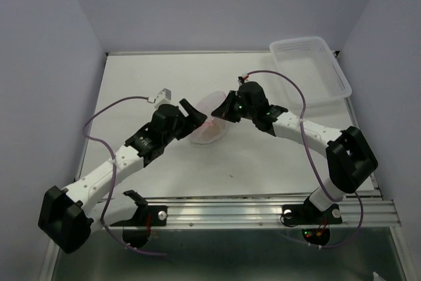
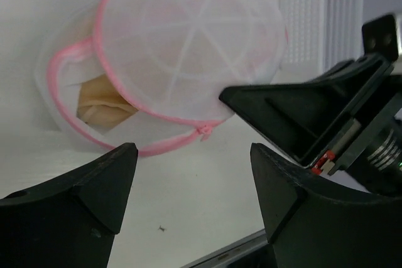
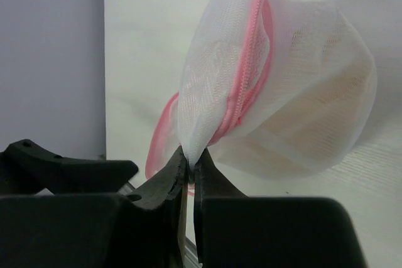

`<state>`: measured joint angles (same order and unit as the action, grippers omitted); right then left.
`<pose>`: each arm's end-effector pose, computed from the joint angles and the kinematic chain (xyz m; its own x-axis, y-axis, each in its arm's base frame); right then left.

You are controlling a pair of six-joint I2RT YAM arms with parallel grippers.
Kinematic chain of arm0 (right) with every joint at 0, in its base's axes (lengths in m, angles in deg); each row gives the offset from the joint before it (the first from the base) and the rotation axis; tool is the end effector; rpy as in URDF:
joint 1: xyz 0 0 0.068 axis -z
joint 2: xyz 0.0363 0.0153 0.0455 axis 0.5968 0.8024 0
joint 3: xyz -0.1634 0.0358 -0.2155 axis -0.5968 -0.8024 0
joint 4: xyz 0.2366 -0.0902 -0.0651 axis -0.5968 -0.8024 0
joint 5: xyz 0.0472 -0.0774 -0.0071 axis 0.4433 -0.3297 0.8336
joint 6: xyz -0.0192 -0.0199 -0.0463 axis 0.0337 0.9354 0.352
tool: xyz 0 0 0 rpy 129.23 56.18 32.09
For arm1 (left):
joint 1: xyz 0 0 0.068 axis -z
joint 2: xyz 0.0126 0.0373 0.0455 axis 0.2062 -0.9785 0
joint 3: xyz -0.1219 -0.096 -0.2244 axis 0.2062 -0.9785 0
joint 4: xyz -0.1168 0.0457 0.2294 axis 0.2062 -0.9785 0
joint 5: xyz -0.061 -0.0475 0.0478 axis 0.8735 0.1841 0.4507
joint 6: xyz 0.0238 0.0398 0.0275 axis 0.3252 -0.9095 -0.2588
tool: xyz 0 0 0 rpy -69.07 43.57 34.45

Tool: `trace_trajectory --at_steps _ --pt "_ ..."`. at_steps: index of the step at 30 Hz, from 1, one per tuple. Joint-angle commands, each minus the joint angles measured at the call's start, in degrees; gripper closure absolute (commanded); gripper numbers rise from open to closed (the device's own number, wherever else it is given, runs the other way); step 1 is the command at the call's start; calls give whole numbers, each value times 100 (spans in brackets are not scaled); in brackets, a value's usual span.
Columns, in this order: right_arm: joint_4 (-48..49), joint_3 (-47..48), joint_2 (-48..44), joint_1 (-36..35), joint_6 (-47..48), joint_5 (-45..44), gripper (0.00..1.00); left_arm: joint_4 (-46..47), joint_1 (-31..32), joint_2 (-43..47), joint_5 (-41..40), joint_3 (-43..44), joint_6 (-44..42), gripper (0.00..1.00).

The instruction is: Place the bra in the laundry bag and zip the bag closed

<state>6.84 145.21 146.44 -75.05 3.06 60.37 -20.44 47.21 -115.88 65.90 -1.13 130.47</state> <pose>0.2833 0.2325 0.2560 -0.8008 0.3477 -0.4877 -0.1694 0.6495 0.7413 0.1928 -0.1311 0.2872 -0.5569 -0.6265 -0.5453 0.0170 0.6477 -0.7617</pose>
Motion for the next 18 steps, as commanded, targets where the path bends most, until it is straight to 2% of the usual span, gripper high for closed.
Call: trace_trajectory --at_steps 1,3,6,13,18 --pt "-175 361 -111 -61 -35 -319 99 403 502 -577 950 447 -1202 16" --pt "-185 387 -85 -61 -44 -319 99 553 730 -859 989 650 -1518 16" --pt "-185 370 -75 -61 -96 -292 99 465 1056 -1070 534 1002 -1660 16" --pt "-483 449 -23 -61 -140 -398 99 -255 1171 -1159 -381 1196 -1380 26" --pt "-545 484 56 -61 -281 -442 99 -380 1478 -1088 -567 1442 -1406 26"
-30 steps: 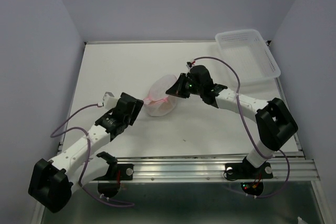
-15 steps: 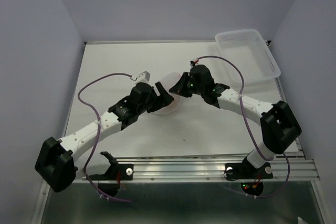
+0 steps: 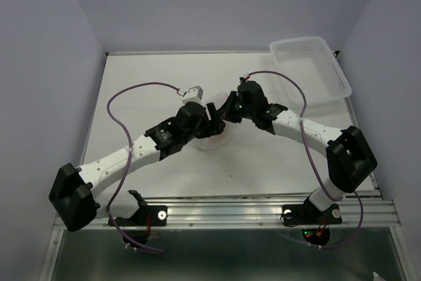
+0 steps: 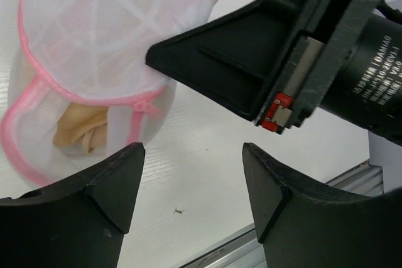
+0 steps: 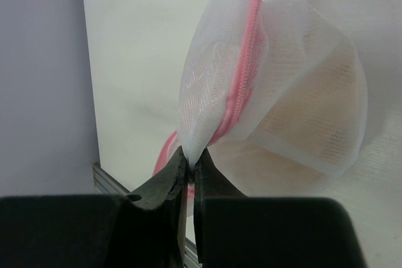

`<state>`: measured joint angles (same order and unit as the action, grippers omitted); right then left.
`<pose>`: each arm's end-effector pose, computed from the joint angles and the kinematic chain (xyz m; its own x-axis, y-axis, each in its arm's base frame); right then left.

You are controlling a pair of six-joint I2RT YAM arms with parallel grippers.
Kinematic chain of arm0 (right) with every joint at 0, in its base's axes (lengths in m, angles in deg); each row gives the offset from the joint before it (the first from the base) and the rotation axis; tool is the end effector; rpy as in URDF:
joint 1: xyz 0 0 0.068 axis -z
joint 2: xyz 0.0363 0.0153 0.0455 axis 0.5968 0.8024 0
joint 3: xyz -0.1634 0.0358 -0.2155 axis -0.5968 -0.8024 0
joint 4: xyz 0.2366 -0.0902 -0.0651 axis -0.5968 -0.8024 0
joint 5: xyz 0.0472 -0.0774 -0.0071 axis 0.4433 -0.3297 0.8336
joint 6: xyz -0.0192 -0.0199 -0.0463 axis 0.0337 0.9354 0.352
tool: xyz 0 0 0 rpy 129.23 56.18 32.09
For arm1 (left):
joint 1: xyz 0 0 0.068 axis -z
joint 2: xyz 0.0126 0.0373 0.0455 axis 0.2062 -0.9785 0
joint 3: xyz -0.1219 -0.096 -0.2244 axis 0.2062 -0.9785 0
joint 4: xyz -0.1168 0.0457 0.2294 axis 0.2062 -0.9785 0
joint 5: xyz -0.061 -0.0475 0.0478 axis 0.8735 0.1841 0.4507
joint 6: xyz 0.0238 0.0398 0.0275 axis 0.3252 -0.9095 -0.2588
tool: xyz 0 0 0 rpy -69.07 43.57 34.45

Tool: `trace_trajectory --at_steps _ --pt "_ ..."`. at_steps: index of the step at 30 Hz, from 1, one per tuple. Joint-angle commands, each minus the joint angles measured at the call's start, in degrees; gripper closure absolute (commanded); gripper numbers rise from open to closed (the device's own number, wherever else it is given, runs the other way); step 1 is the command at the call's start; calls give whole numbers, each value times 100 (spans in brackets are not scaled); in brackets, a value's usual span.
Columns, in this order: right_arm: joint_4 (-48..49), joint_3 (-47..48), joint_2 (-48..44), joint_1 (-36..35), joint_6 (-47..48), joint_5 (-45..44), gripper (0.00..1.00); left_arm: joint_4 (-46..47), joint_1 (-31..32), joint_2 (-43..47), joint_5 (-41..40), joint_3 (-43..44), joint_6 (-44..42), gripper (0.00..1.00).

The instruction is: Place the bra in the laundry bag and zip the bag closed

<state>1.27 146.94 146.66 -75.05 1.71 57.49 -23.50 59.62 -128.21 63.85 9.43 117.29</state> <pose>0.2838 0.2306 0.2555 -0.8072 0.3684 -0.4612 -0.0921 0.6932 0.7149 0.1924 -0.2031 0.2961 -0.6471 -0.3064 -0.6982 0.2540 0.7767 -0.5764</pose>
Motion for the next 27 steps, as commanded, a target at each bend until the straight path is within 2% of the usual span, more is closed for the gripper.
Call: trace_trajectory --at_steps 1,4,7,13,15,19,22,27 --pt "12 320 43 -61 -172 -145 99 -30 281 101 -310 404 -88 26" --pt "12 347 43 -61 -207 -206 99 207 430 -119 85 440 -131 26" --pt "-14 373 26 -61 -198 -232 99 217 518 -269 16 361 -96 26" --pt "-14 303 -45 -61 -233 -136 99 -37 510 -567 -888 298 167 26" --pt "-14 294 -45 -61 -260 -66 99 -230 519 -761 -1249 413 307 32" --pt "-14 268 -45 -61 -304 -4 99 -354 510 -893 -1828 536 694 35" --pt "-14 250 -53 -61 -295 22 99 -749 519 -1068 -2312 685 940 41" --pt "-14 259 -27 -61 -286 57 99 -548 519 -1025 -2260 668 888 44"
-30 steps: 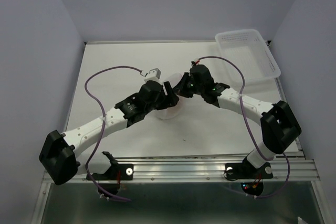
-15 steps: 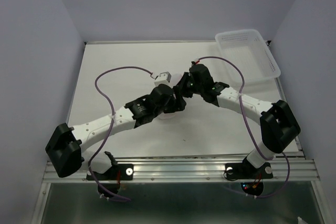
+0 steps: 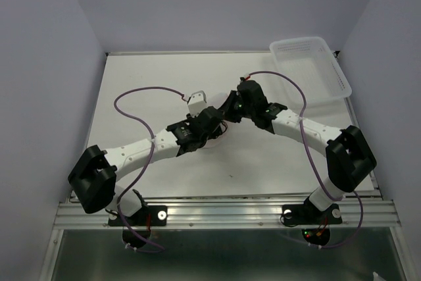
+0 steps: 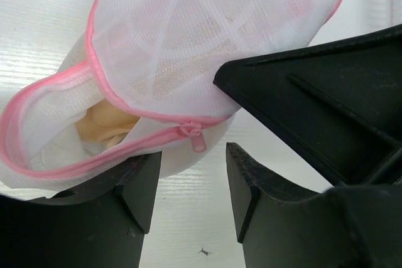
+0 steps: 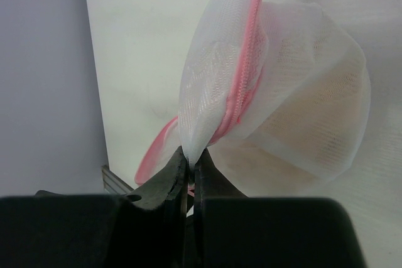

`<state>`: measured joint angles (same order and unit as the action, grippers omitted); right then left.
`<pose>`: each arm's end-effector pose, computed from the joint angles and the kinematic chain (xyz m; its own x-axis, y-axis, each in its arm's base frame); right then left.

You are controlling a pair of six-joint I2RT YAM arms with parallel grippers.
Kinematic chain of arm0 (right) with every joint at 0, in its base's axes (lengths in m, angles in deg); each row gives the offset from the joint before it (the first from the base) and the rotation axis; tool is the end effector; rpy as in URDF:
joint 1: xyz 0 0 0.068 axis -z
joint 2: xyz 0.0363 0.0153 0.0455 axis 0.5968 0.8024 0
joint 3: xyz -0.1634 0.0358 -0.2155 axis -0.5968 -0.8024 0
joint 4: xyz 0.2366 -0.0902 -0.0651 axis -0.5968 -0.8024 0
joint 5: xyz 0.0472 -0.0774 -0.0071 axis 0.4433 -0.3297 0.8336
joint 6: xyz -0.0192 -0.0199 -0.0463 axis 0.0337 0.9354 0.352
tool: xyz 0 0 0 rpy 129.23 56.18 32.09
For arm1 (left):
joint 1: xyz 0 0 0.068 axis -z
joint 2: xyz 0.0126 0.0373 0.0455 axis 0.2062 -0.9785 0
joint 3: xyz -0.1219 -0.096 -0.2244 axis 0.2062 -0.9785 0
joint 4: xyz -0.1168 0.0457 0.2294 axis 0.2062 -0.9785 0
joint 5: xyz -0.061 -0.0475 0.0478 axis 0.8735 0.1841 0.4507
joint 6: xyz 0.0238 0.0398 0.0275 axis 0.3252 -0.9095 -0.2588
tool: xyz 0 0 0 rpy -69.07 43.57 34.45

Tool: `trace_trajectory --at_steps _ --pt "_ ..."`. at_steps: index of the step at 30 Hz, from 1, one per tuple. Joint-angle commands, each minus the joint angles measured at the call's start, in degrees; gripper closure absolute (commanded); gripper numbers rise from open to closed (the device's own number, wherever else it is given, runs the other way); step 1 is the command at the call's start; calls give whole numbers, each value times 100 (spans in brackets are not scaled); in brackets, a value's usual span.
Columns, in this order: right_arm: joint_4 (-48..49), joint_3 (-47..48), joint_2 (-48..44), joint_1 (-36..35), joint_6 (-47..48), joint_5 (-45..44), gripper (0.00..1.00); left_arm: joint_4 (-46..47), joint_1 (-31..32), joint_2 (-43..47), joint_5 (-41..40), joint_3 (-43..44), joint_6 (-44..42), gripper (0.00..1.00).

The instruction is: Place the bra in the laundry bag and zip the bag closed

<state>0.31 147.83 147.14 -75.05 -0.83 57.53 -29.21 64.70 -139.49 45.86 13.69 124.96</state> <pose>0.2854 0.2319 0.2563 -0.8141 0.3958 -0.4250 -0.0510 0.6803 0.7312 0.2006 -0.2374 0.2599 -0.6164 -0.3401 -0.7102 0.0110 0.8981 -0.4397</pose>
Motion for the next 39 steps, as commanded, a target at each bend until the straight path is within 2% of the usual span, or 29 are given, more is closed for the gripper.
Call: trace_trajectory --at_steps 1,9,16,20,26,36,39 --pt "82 169 -67 -61 -41 79 99 84 20 112 -462 216 129 44" --pt "91 169 -31 -61 -6 185 99 -197 20 -11 -866 470 288 57" --pt "91 187 30 -61 73 299 99 -188 20 -81 -848 602 174 60" --pt "91 178 13 -61 73 291 99 -425 29 -222 -805 751 200 70" --pt "82 134 -14 -61 134 229 99 -926 55 -152 -734 787 428 78" --pt "21 187 21 -61 240 176 99 -1190 73 331 -514 541 630 78" --pt "-40 213 30 -61 292 124 99 -1287 73 463 -418 541 631 90"
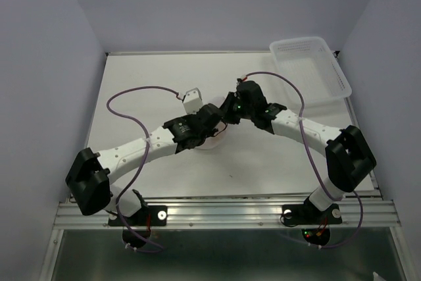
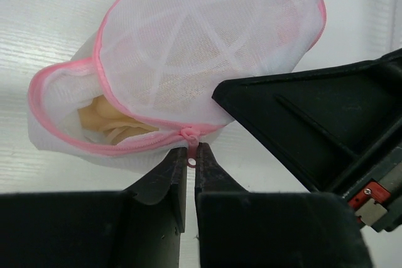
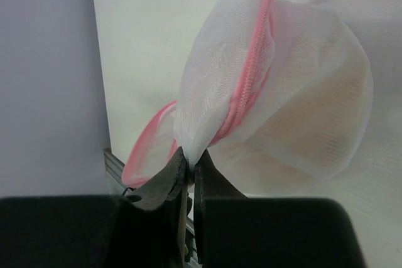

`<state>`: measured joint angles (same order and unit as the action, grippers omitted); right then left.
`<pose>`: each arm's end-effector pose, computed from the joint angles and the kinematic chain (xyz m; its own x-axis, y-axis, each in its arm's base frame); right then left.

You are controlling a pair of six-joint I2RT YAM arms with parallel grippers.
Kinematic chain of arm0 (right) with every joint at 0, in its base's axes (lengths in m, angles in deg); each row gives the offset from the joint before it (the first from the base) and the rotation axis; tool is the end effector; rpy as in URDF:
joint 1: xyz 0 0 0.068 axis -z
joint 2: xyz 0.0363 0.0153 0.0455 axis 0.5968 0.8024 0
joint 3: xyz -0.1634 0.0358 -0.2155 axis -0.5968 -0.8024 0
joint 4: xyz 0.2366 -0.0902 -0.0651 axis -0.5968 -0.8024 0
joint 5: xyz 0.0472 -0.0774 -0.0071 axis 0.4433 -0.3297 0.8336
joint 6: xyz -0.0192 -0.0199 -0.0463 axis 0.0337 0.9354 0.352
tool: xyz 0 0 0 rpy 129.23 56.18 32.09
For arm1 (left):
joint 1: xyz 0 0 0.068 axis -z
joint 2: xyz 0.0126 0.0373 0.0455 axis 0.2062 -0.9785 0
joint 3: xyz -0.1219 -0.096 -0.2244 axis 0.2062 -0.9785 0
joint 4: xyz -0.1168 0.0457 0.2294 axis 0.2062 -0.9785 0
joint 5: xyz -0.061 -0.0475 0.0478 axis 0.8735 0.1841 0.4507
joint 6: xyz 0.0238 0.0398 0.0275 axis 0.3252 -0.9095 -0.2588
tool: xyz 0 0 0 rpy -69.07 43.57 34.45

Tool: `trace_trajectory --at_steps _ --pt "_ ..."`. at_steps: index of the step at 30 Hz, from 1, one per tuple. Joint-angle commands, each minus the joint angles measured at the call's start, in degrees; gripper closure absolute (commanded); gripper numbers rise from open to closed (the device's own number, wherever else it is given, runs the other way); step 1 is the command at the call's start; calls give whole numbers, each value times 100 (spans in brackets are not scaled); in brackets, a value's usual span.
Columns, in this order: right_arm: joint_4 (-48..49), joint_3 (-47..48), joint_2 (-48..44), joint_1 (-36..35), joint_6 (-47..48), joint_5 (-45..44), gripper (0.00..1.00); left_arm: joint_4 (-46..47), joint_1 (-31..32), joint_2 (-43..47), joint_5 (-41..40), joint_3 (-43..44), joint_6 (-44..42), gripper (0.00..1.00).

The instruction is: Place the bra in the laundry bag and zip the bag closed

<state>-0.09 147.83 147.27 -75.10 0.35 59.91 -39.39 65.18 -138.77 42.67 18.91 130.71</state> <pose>0.2841 0.2331 0.2550 -0.8352 0.3573 -0.4181 -0.0767 0.6771 0.7319 0.1968 -0.2338 0.2800 -0.6110 -0.3948 -0.6862 -0.0881 0.8953 -0.4366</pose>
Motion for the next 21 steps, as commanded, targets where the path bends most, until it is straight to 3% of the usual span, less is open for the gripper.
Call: trace_trajectory --at_steps 1,7,10,16,21 --pt "-28 222 26 -57 201 -141 99 -268 25 435 -81 1 47 92" --pt "-212 292 -53 -57 613 -632 99 171 -72 883 490 -377 -261 91" --pt "-204 222 -202 -57 894 -914 99 408 -238 1129 771 -815 -287 100" --pt "-125 213 -168 -57 1895 -616 99 1216 -590 1376 1790 -1291 -524 100" --pt "-20 125 -211 -57 2248 -554 99 1253 -634 1393 1721 -1283 -525 100"
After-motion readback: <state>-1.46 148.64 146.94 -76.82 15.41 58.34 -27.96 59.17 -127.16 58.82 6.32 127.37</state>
